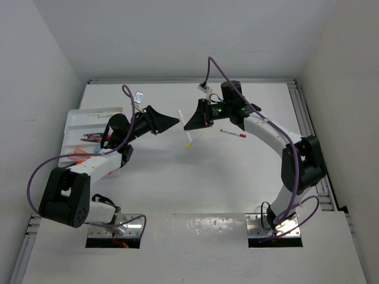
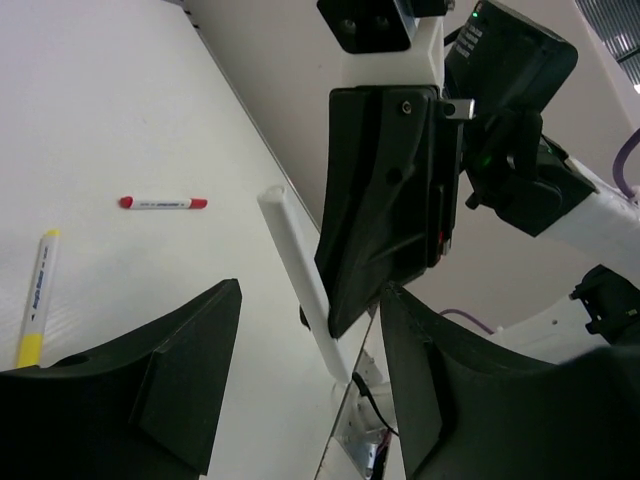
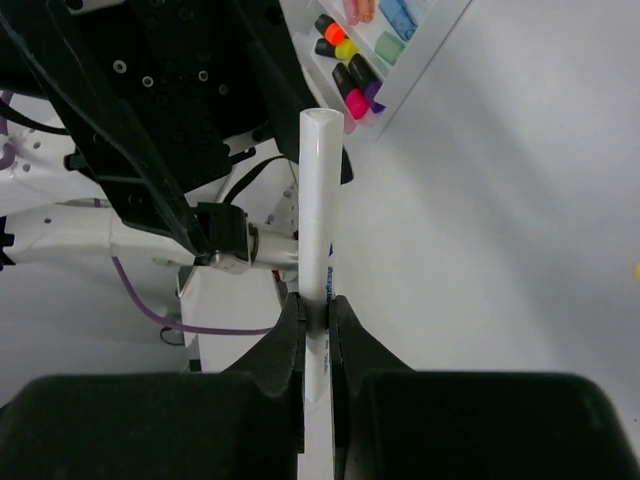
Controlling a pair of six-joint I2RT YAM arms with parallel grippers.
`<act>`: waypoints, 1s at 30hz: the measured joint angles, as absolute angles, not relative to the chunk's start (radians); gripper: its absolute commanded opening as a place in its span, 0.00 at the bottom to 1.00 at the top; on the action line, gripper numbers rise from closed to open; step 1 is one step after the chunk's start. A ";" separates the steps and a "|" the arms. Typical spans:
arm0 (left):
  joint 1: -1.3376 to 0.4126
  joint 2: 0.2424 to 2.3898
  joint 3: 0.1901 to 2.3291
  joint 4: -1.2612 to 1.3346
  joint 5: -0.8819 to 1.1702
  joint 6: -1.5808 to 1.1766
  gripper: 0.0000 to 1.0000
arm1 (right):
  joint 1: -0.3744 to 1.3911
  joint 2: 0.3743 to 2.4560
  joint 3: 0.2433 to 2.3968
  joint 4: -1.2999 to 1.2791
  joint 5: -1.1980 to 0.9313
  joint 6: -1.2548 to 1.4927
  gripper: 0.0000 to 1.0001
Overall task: Sort the stationery into containers
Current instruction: Pass the stationery from the right arm to the left
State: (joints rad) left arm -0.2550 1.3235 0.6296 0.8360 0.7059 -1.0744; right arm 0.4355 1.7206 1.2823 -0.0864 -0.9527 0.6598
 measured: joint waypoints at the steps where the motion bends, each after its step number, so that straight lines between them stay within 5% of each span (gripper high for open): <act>1: -0.257 1.334 0.639 0.837 0.702 -1.074 0.64 | 0.438 1.721 1.282 -0.085 -0.955 0.663 0.00; 10: -0.300 1.397 0.700 0.830 0.683 -1.054 0.58 | 0.454 1.721 1.282 -0.082 -0.970 0.679 0.00; 20: -0.322 1.410 0.705 0.818 0.692 -1.051 0.16 | 0.462 1.721 1.282 -0.064 -0.971 0.691 0.01; 22: -0.320 1.407 0.707 0.824 0.705 -1.053 0.04 | 0.463 1.723 1.282 -0.064 -0.969 0.688 0.14; 23: -0.314 1.406 0.710 0.819 0.715 -1.047 0.03 | 0.464 1.723 1.282 -0.066 -0.970 0.688 0.30; 26: -0.266 1.412 0.783 0.677 0.781 -0.935 0.01 | 0.462 1.723 1.288 -0.089 -0.970 0.680 0.51; 30: -0.126 1.557 1.183 0.222 0.842 -0.529 0.02 | 0.423 1.723 1.290 -0.128 -0.969 0.669 0.52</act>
